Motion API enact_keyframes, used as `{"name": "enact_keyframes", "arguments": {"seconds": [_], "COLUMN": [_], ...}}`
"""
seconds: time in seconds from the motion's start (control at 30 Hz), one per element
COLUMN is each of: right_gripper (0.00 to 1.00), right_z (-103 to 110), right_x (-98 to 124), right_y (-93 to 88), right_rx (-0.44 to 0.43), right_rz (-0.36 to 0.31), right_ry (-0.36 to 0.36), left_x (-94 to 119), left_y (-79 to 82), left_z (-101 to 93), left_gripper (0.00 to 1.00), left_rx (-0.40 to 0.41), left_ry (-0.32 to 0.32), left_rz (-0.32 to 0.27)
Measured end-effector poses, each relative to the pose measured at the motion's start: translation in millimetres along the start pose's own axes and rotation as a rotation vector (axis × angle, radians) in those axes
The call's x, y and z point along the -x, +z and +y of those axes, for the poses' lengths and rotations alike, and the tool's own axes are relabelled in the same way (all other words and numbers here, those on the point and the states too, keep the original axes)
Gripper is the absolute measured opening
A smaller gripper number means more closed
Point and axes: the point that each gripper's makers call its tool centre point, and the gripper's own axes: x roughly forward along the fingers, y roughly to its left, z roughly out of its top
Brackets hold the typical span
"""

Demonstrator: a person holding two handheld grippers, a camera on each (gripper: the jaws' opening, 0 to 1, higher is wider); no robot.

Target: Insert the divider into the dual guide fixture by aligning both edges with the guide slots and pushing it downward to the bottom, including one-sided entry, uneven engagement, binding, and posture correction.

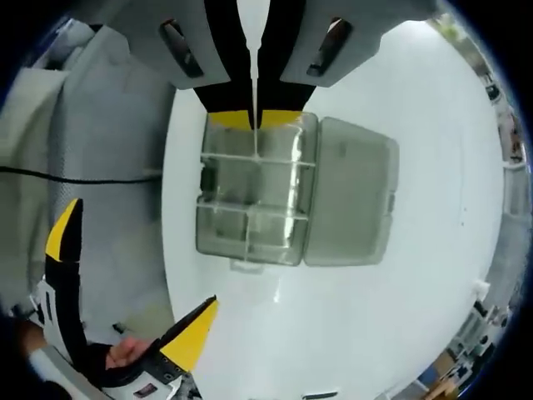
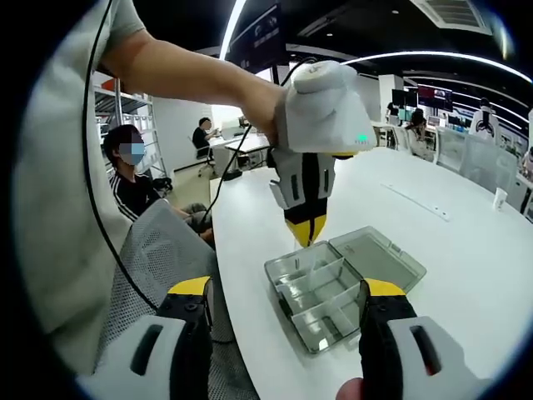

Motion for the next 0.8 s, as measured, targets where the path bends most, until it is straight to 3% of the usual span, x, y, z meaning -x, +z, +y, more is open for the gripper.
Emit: {"name": "enact_keyframes", "arguments": {"seconds": [0.8], "right_gripper": [0.69], "right_z": [1], "right_x": [0], "right_y": [-3.2], "right_rx": [-0.011], "right_rz": [0.000], "right_ry": [0.001], "left_x": [-12], "left_y": [-6.7], "left_z": [-0.3], "left_gripper": [0.00], "left_rx": [-0.025], "left_ry": [0.012], "left_rz": [-0.036]}}
